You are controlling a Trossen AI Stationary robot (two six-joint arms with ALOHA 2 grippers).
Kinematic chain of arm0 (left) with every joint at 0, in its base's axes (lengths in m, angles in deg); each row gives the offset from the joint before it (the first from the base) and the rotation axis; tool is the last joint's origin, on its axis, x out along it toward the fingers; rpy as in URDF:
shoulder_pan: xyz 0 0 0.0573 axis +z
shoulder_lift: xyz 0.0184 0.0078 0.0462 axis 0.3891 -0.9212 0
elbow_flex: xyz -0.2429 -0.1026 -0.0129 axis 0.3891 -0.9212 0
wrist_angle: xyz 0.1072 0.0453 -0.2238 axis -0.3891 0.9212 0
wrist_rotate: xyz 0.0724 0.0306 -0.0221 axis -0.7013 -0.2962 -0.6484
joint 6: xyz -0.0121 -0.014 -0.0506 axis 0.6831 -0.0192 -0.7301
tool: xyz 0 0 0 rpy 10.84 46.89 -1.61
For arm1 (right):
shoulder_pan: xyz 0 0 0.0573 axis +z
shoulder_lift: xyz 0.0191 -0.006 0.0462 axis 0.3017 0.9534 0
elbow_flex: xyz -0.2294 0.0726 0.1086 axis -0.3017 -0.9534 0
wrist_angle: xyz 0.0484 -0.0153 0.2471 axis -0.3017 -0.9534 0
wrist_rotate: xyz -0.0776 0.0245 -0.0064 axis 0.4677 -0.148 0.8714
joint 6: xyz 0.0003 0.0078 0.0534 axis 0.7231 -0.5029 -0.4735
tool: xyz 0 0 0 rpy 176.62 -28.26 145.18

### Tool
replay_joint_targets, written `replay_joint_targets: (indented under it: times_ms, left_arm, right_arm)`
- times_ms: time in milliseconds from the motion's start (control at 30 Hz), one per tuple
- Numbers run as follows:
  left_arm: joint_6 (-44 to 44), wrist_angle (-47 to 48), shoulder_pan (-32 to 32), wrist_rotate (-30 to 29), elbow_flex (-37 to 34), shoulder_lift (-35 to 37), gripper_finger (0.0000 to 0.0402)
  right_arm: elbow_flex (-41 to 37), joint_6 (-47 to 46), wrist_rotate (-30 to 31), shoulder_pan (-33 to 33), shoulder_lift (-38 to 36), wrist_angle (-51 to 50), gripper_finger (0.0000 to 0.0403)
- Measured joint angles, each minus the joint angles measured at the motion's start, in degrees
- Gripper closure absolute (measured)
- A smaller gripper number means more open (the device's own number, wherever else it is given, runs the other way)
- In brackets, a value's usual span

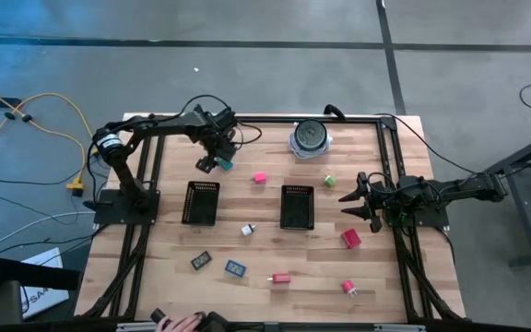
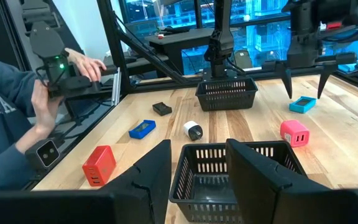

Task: Pick & Place Office items
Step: Put the light blue digital clock into the left black bin

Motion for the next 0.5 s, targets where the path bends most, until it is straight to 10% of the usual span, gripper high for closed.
replay_joint_targets:
  times_ms: [500]
  left_arm:
    - [2.78, -0.52, -2.43, -1.64, 0.02, -0.41, 0.0127]
  right_arm:
    - [0.01, 0.01, 0.02, 0.0, 0.0, -0.01, 0.0262]
